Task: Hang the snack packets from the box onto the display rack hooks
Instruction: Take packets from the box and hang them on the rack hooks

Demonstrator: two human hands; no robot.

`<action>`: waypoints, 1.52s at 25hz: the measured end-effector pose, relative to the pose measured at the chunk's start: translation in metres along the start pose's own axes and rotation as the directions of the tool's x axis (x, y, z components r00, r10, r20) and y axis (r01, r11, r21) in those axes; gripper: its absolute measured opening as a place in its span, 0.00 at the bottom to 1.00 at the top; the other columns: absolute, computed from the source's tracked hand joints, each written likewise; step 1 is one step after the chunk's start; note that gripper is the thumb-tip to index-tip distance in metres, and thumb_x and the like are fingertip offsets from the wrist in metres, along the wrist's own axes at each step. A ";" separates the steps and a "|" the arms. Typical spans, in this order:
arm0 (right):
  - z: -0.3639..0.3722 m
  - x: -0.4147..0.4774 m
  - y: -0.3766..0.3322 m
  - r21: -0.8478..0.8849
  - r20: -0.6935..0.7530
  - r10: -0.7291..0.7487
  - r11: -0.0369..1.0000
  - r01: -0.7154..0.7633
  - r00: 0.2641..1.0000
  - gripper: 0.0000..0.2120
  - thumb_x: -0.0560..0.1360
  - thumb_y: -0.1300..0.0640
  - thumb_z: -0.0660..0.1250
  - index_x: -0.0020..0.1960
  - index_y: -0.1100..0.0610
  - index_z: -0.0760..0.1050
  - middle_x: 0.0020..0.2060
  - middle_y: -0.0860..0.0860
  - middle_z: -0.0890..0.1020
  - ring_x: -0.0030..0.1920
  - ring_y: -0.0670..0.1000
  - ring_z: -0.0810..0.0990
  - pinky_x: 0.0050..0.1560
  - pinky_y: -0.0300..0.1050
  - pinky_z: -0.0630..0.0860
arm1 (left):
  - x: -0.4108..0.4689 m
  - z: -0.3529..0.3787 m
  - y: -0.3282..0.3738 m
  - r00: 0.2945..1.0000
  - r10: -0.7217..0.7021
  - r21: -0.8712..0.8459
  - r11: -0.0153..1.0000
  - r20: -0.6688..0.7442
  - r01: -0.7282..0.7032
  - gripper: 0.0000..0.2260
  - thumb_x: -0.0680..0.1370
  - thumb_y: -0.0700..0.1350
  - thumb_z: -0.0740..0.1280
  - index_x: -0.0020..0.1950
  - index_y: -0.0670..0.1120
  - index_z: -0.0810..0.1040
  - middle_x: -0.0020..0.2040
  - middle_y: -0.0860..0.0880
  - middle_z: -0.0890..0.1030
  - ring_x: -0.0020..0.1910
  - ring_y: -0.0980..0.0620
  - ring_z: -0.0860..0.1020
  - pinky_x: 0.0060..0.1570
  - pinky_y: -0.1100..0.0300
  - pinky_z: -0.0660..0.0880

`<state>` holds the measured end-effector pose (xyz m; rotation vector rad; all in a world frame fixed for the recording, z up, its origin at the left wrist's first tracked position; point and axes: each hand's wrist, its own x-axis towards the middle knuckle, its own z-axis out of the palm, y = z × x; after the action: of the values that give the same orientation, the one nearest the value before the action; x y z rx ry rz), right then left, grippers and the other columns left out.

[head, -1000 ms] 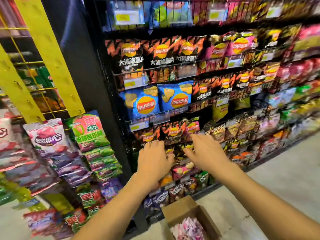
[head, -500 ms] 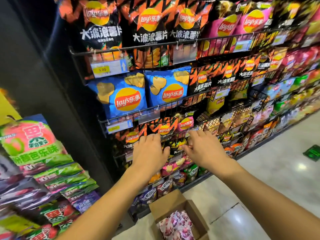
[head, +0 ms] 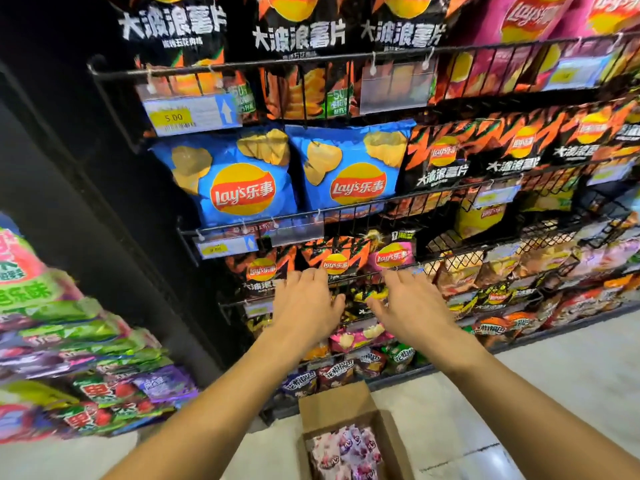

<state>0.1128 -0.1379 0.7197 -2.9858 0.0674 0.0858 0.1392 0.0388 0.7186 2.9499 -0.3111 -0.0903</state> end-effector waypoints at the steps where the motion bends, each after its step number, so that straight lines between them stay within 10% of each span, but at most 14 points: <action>1: 0.001 0.007 0.009 0.007 0.018 -0.030 1.000 0.030 0.999 0.29 0.81 0.39 0.58 0.75 0.55 0.63 0.68 0.54 0.74 0.68 0.57 0.70 0.67 0.55 0.70 | 0.003 0.006 0.007 0.999 -0.033 0.000 0.999 -0.007 0.033 0.27 0.83 0.61 0.60 0.77 0.46 0.68 0.72 0.46 0.76 0.71 0.43 0.72 0.69 0.46 0.71; 15: 0.102 0.042 0.064 0.039 0.252 -0.265 0.964 0.264 0.931 0.26 0.81 0.42 0.60 0.73 0.56 0.65 0.67 0.56 0.73 0.66 0.60 0.70 0.65 0.55 0.69 | -0.014 0.150 0.025 0.930 -0.337 -0.071 0.934 0.148 0.350 0.25 0.82 0.62 0.60 0.73 0.48 0.71 0.68 0.46 0.79 0.69 0.42 0.74 0.67 0.47 0.70; 38: 0.627 0.014 0.139 0.071 0.663 -0.088 0.996 0.054 0.744 0.26 0.80 0.39 0.57 0.73 0.52 0.66 0.70 0.54 0.72 0.69 0.59 0.71 0.69 0.51 0.69 | -0.053 0.665 -0.064 0.683 -0.429 -0.071 0.816 0.591 0.574 0.25 0.83 0.60 0.61 0.76 0.49 0.69 0.68 0.43 0.78 0.66 0.39 0.77 0.63 0.49 0.75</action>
<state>0.0866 -0.1792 0.0796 -2.7101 -0.1285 1.1141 0.0485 0.0013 0.0556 2.5888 0.4473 -0.9931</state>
